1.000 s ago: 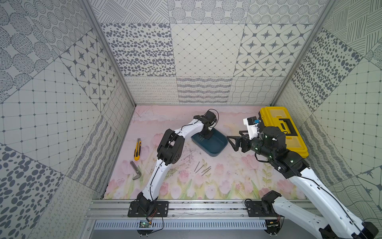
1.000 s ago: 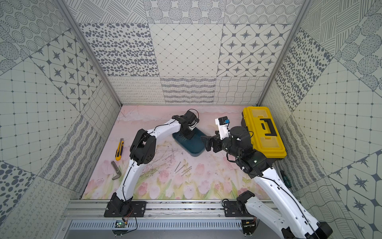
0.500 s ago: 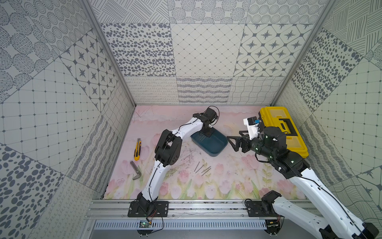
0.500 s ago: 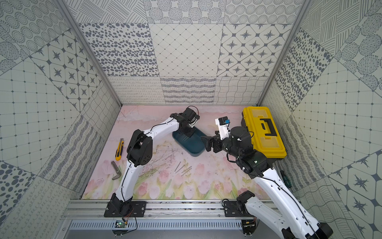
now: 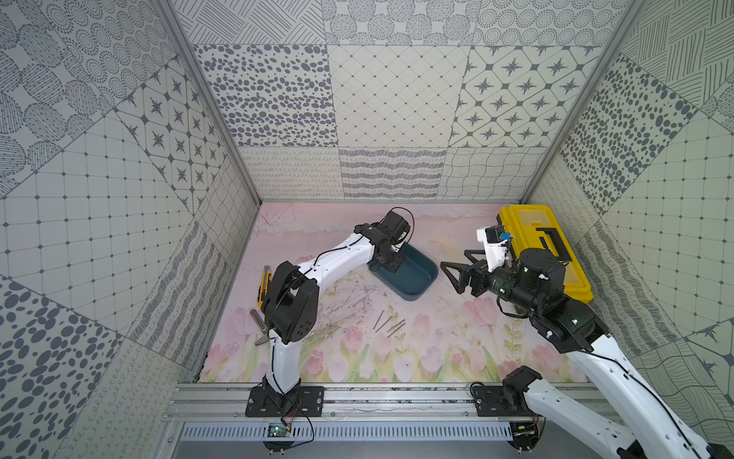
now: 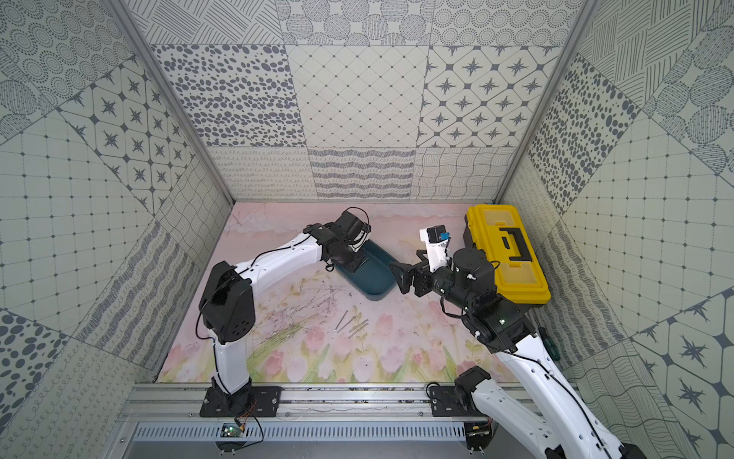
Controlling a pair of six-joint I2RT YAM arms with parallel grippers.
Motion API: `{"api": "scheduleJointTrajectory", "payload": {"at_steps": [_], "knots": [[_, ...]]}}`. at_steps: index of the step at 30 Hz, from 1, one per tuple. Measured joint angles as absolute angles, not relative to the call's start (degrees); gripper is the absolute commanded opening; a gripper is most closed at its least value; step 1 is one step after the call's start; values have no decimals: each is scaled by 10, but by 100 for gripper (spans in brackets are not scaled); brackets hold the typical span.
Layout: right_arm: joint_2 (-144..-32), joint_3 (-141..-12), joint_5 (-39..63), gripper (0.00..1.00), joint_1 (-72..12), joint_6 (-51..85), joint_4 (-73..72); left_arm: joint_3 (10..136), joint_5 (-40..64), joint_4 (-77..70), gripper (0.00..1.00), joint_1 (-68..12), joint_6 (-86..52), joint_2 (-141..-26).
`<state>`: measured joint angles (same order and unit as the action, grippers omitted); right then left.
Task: Put the nails on the desktop into the storage box
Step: Place the nail in the storage box, then pick up the nail from the center of the board.
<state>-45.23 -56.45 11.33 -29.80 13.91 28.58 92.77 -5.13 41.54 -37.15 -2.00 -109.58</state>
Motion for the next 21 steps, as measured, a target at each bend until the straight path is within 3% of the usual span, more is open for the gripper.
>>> {"api": "scheduleJointTrajectory", "payload": {"at_steps": [10,21], "knots": [[-452,-538,131,94,-298,146,285,699,-50,406,24,-412,-146,-913],[-473,-516,136,94,-305,148,307,564,-51,365,18,-460,-283,-858]]}}
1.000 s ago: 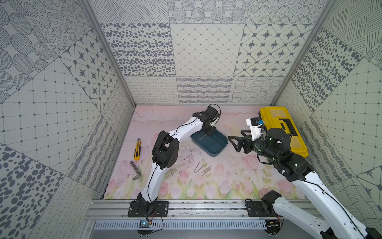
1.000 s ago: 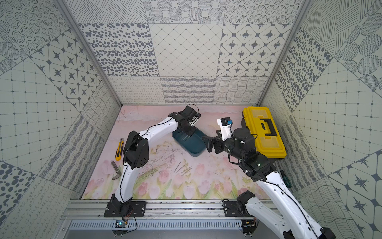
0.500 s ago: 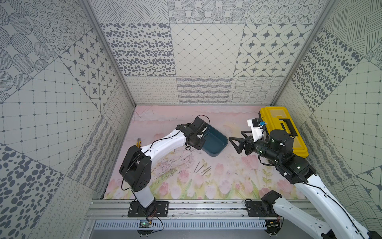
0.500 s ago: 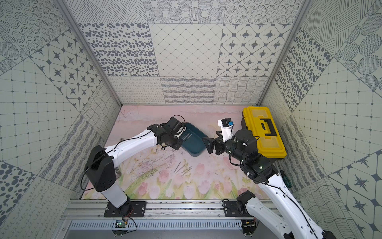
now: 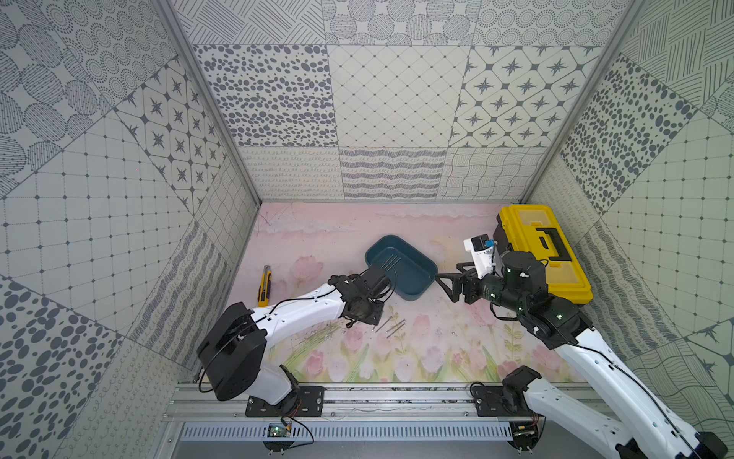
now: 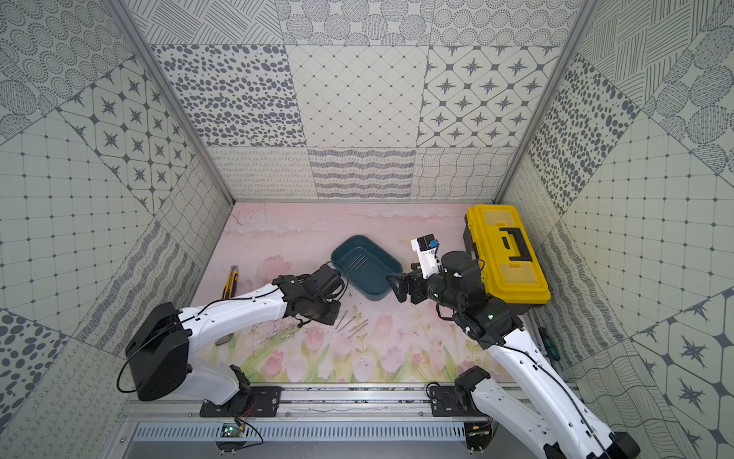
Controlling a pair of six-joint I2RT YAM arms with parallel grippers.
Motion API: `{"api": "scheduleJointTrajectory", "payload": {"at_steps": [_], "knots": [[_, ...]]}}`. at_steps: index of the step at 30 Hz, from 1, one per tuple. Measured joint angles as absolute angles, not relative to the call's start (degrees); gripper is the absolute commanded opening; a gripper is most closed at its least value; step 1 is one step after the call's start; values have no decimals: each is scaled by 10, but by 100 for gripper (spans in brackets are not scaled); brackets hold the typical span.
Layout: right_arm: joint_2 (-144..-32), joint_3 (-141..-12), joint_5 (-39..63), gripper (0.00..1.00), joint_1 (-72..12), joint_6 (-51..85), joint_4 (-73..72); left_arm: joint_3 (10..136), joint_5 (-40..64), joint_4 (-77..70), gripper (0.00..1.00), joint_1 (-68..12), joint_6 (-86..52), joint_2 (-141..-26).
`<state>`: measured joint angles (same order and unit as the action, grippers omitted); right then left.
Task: Put the nails on the desktop into the storage box
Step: Pick up the nail from the center of the board.
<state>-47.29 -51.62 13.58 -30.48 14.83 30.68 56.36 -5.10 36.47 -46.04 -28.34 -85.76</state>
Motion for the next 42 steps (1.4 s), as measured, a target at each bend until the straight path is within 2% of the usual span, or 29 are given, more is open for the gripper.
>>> {"api": "scheduleJointTrajectory", "payload": {"at_steps": [10,19,42], "knots": [[-477,-504,137,95,-310,163,306,558,-52,311,17,-492,-342,-915],[-477,-501,137,95,-311,163,306,583,-53,291,17,-494,-341,-973],[-477,-501,140,96,-311,163,305,601,-79,307,21,-488,-298,-973]]}}
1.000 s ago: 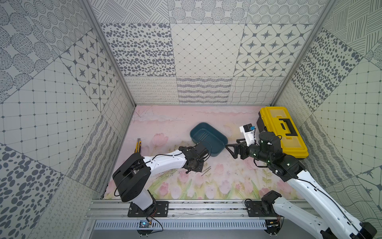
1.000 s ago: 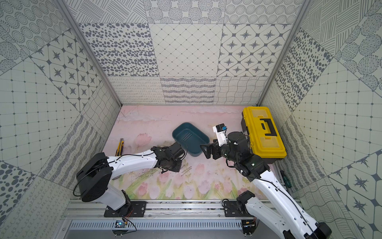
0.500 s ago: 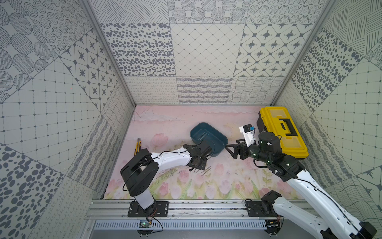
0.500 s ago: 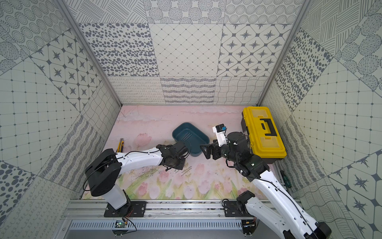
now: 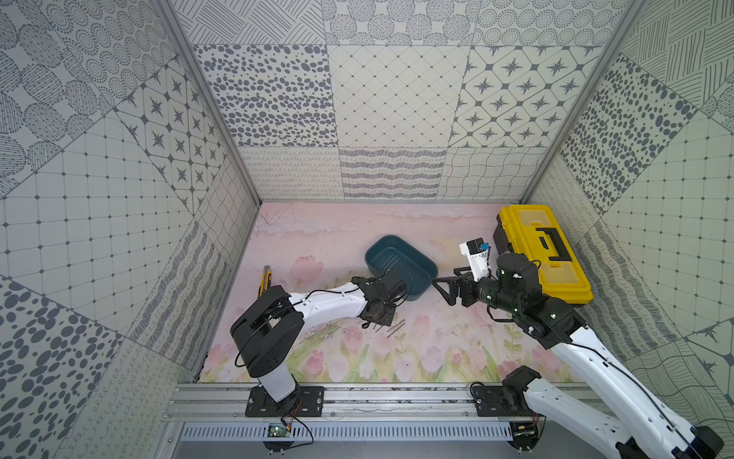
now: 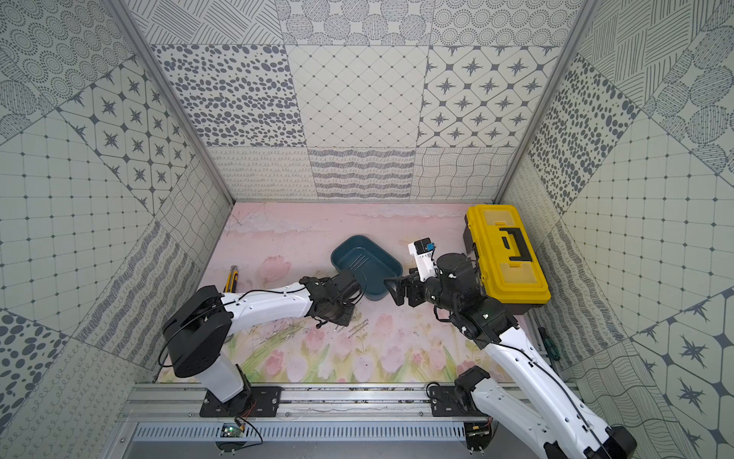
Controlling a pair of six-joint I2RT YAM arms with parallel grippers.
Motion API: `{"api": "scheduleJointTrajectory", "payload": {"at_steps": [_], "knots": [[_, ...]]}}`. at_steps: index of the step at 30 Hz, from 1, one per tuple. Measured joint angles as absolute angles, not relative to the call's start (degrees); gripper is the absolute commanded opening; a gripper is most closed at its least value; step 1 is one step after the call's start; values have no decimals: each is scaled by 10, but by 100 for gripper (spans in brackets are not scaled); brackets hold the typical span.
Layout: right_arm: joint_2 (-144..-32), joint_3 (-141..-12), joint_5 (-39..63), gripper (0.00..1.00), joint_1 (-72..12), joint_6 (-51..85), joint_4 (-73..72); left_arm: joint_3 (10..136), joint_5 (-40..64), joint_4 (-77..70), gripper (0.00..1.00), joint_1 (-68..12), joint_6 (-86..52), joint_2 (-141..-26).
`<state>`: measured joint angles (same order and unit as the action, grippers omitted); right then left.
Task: Put the nails on the desktop into the storage box
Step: Pick up the nail from the center of the board.
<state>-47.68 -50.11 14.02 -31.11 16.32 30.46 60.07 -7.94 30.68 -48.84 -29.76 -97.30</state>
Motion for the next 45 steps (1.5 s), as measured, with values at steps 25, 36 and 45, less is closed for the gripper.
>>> {"api": "scheduleJointTrajectory", "payload": {"at_steps": [25,36,45], "knots": [[-491,-502,148,96,-311,163,297,595,-62,300,22,-479,-283,-994],[-496,-502,150,96,-311,163,293,590,-55,291,22,-478,-283,-1003],[-496,-506,150,97,-311,163,292,587,-45,285,17,-470,-283,-1003]]}}
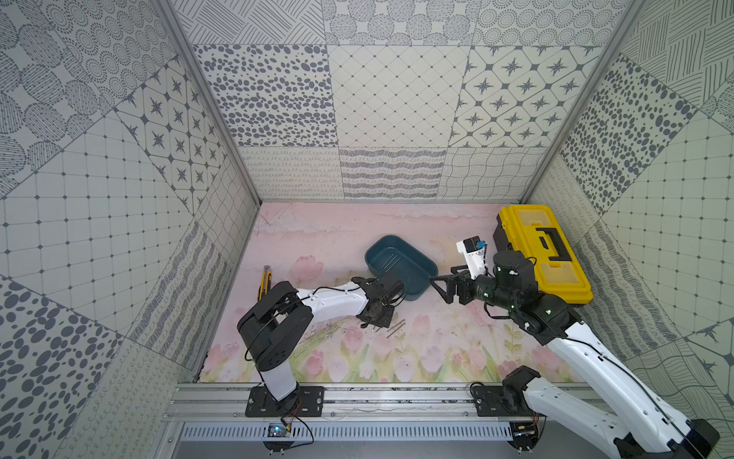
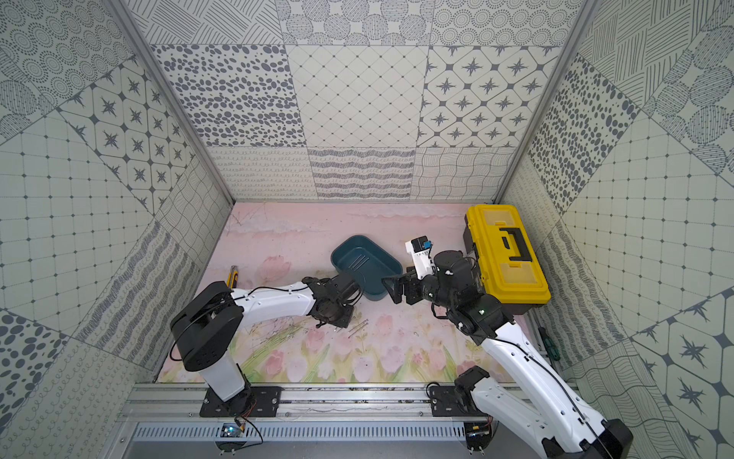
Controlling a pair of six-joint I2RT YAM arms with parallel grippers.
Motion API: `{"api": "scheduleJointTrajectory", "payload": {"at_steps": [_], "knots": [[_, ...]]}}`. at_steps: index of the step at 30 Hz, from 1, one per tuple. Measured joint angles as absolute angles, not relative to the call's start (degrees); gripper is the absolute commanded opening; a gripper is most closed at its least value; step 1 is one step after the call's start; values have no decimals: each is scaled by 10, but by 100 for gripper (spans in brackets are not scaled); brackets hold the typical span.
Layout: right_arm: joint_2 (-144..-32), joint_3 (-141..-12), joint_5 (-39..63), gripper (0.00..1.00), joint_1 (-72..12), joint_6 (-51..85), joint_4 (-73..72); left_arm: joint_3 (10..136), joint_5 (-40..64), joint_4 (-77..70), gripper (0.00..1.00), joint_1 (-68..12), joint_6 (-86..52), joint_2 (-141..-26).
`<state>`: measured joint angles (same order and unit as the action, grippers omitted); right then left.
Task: Put the nails on the desktop into the storage box
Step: Pick up the nail from the center of the board.
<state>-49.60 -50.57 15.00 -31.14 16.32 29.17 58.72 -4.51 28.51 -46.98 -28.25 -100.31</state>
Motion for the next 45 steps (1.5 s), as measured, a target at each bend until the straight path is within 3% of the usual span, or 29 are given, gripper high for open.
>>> {"api": "scheduleJointTrajectory", "payload": {"at_steps": [8,27,45], "knots": [[-493,-507,150,97,-311,163,289,594,-31,298,0,-458,-270,-1008],[-493,-507,148,97,-311,161,289,622,-40,340,0,-460,-258,-1011],[-493,-506,143,97,-311,159,289,775,-81,472,0,-429,-168,-930]]}}
